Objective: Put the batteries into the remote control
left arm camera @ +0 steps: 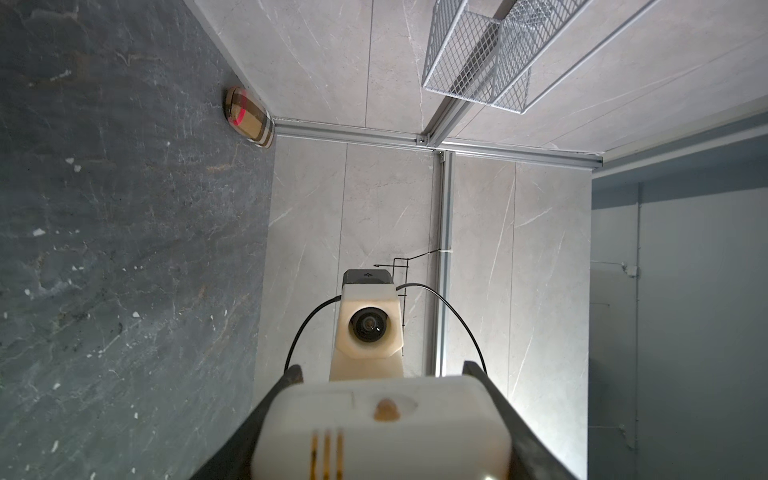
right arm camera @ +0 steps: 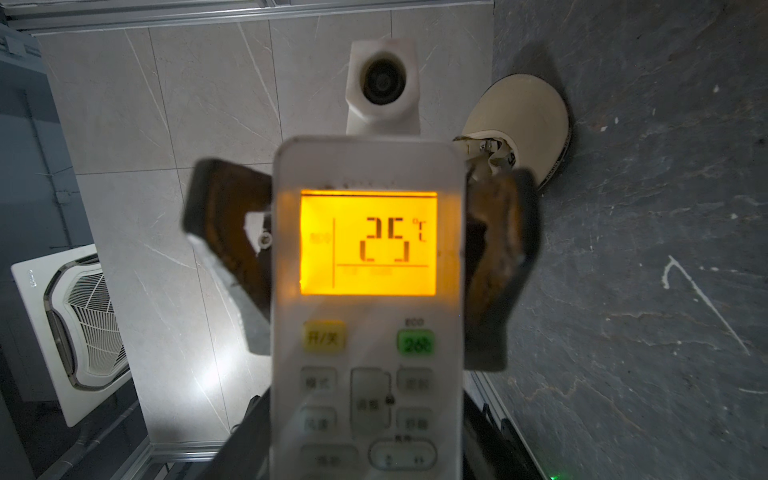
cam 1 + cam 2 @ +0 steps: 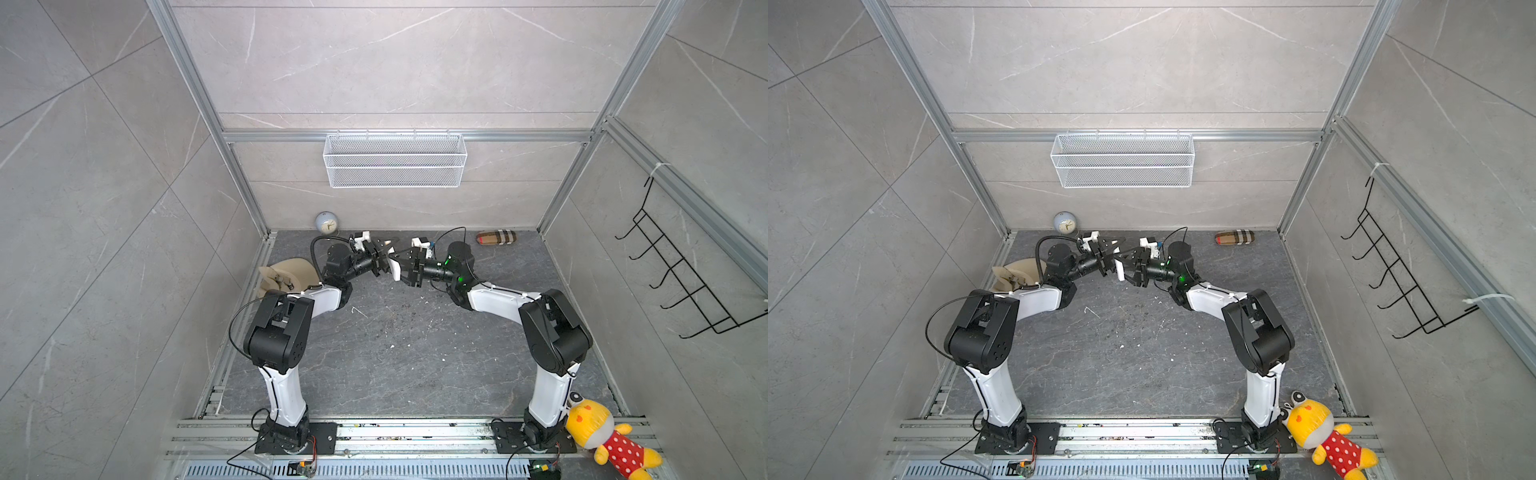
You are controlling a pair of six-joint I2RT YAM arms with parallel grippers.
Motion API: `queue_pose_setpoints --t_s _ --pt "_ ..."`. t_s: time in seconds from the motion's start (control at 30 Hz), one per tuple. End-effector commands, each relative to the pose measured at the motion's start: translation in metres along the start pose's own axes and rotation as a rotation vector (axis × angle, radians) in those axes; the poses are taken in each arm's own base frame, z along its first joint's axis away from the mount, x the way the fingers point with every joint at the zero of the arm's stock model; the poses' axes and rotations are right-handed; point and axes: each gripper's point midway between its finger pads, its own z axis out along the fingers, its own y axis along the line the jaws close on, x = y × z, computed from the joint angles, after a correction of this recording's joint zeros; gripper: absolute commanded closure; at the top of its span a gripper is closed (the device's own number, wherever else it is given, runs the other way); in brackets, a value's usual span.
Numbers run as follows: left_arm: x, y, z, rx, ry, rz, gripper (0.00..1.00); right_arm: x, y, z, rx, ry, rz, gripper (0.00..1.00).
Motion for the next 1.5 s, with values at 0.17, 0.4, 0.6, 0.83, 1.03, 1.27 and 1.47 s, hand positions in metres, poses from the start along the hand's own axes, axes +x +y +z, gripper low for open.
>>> queue_pose_setpoints --t_s 0.17,0.4,0.6,0.83,1.03,1.27,1.47 --pt "-0.013 0.009 -0.015 -0.06 0.004 0.081 0.22 0.011 0.015 -0.006 0.129 -0.005 -0.174 0.52" --pt "-0.072 0.076 -0.11 -0.371 -0.207 0.052 0.06 0.012 -0.039 -0.043 0.546 -0.05 -0.354 0.53" --pt "-0.062 0.1 -0.157 -0.636 -0.323 0.116 0.04 -0.005 -0.113 -0.094 1.02 -0.123 -0.508 0.54" --pt "-0.047 0.104 -0.163 -0.636 -0.315 0.11 0.05 -0.017 -0.159 -0.122 1.271 -0.157 -0.581 0.54" --pt "-0.043 0.091 -0.173 -0.703 -0.343 0.171 0.05 -0.021 -0.189 -0.14 1.45 -0.146 -0.605 0.53" --pt "-0.041 0.085 -0.174 -0.72 -0.332 0.176 0.05 -0.017 -0.222 -0.145 1.493 -0.128 -0.563 0.53" --pt "-0.038 0.088 -0.17 -0.705 -0.308 0.155 0.05 -0.015 -0.232 -0.152 1.521 -0.135 -0.551 0.47"
